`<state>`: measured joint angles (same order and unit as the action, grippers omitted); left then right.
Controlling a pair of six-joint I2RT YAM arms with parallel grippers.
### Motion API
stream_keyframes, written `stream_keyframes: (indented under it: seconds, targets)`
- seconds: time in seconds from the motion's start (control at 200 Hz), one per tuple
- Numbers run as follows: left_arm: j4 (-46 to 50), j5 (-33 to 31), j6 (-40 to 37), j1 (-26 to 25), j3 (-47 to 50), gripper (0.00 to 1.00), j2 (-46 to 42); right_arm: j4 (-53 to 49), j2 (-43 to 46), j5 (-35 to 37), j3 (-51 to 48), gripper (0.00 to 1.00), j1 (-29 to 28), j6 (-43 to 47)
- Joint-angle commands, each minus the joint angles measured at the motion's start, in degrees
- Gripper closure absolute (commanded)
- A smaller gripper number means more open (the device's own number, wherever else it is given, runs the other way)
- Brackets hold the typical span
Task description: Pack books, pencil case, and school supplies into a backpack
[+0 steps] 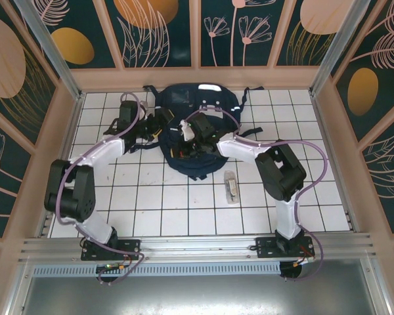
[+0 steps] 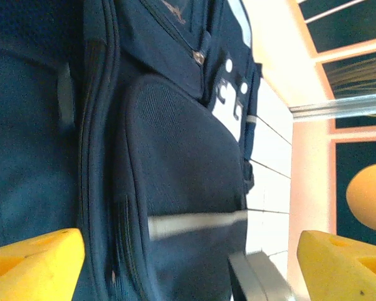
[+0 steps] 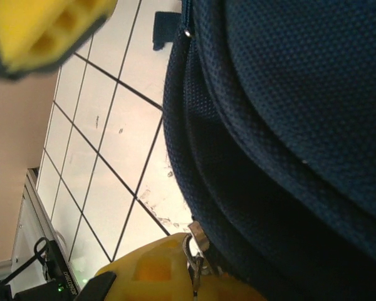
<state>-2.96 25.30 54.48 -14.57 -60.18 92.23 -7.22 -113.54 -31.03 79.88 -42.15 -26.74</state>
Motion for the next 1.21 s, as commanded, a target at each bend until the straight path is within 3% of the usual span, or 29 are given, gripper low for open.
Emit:
stream_keyframes:
  seconds: [0.0,0.165,0.345,0.535,0.781,0.831,0.866,1.041,1.201]
  targets:
    - [1.3,1.4,1.4,0.0,6.2,0.14,-4.6,5.0,-0.5,-2.5,4.1,1.00,0.3,-0.6]
    - [-3.6,2.2,5.3,0.0,11.4,0.21,-5.8,5.1,-1.1,-4.0,6.3,1.00,0.4,-0.8]
    - [-3.0,0.0,3.0,0.0,6.1,0.25,-2.3,1.5,-2.8,-7.8,11.2,1.00,1.0,-0.1]
    - [-4.5,-0.9,3.1,0.0,3.4,0.32,0.9,6.2,0.4,-5.7,5.3,1.00,0.9,-2.0]
    - [-10.1,0.1,4.7,0.0,3.4,0.70,5.6,7.4,1.8,-8.3,4.8,1.00,0.7,-1.3]
    - [-11.6,0.6,5.0,0.0,3.1,0.84,5.6,6.5,1.8,-8.0,5.2,1.00,0.7,-0.5]
    - [-12.4,0.6,5.1,0.0,3.0,1.00,7.1,5.7,1.8,-7.6,5.3,1.00,0.7,0.0]
    - [-10.3,-1.5,1.4,0.2,1.9,1.00,6.6,-0.2,3.6,-2.2,2.7,1.00,1.3,3.6]
    - [-8.5,-1.1,-0.8,1.5,1.5,1.00,6.3,-4.0,7.6,1.2,-4.6,1.00,6.0,5.0]
